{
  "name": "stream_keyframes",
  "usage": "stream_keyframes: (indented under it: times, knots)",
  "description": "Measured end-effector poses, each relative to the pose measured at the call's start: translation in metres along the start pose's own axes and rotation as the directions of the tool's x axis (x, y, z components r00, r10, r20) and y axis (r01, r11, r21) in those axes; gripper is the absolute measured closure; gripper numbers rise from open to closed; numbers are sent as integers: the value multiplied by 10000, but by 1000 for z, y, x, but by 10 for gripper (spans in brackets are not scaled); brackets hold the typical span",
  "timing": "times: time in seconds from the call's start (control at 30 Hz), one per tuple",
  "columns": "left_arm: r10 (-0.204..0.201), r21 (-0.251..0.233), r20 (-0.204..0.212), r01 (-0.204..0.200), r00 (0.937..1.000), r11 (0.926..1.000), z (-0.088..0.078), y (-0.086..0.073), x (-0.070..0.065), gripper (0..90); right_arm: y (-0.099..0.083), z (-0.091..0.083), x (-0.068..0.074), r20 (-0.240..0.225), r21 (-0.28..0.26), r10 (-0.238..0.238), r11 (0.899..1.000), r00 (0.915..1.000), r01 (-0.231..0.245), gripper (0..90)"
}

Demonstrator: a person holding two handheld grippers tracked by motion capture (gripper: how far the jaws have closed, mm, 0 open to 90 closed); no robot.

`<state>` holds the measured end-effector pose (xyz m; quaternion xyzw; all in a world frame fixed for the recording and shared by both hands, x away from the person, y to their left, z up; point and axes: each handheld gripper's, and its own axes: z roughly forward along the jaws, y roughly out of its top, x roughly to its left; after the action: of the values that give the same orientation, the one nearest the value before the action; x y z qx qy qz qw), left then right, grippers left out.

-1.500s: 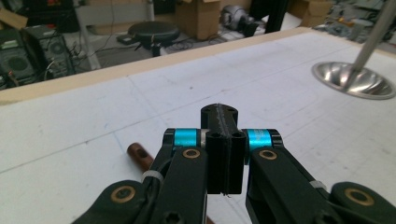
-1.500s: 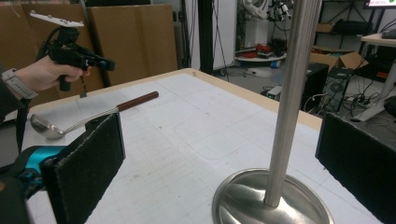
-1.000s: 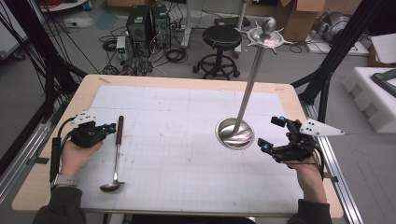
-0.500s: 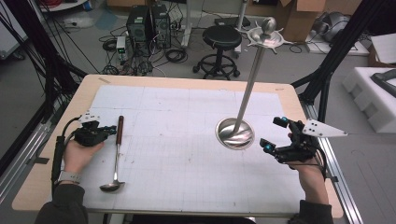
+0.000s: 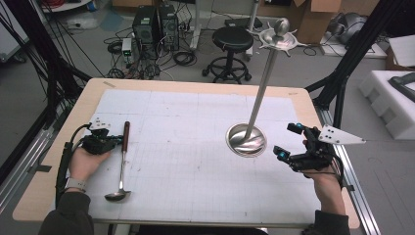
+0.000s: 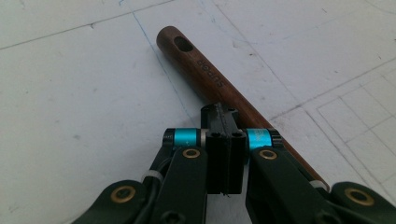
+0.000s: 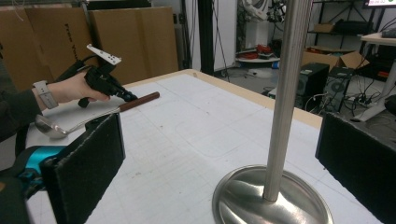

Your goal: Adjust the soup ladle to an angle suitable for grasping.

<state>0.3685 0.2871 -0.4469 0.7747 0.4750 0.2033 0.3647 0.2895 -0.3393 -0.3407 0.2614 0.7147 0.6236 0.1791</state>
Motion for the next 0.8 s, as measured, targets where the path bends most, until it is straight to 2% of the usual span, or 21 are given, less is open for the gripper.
stream_keyframes:
  times: [0.13,0.37,0.63,0.8]
  knots:
    - [57,-4,48,-57,10000,10000,0,0,-2,899,0,-2,-1,53,-30,23,10000,10000,-23,0]
    - [294,-6,566,-294,9980,9996,4,3,-14,899,-1,-1,-1,58,23,16,10000,10000,-16,0]
    - [584,0,927,-587,9940,9983,7,5,-25,900,-3,-1,-2,85,44,113,9999,9999,-114,0]
    - [521,13,1038,-526,9932,9986,7,5,-25,899,-3,0,-3,66,78,142,9999,9999,-142,0]
